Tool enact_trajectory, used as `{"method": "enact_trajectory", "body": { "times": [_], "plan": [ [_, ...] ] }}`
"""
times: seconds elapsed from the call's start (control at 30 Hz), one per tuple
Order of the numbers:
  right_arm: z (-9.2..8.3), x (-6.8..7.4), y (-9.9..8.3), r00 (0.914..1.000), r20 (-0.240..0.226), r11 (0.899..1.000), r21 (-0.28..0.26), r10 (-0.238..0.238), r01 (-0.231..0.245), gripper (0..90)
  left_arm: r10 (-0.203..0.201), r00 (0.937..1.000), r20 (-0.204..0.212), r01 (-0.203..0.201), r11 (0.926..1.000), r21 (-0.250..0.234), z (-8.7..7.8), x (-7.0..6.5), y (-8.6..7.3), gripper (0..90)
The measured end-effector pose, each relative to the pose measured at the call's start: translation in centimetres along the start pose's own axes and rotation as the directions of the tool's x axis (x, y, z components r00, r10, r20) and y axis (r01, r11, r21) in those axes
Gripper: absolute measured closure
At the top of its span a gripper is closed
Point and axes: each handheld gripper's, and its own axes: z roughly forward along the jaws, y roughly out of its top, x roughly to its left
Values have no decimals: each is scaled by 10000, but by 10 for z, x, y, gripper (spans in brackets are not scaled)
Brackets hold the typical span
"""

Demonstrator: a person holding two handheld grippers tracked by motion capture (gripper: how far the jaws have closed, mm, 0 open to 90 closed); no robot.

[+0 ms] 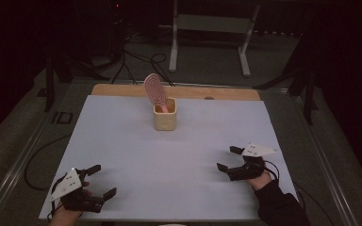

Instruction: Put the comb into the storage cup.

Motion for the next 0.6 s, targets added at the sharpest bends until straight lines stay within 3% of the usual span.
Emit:
{"method": "enact_trajectory", "body": {
  "times": [0.33,0.6],
  "plan": [
    [-17,7,-18,9988,477,9998,177,-126,117,95,32,10000,5,-32,10000,69,1,0,0,0],
    [-23,5,-29,9979,577,9982,502,305,-334,95,33,10000,-11,-33,10000,80,1,0,0,0]
  ]
}}
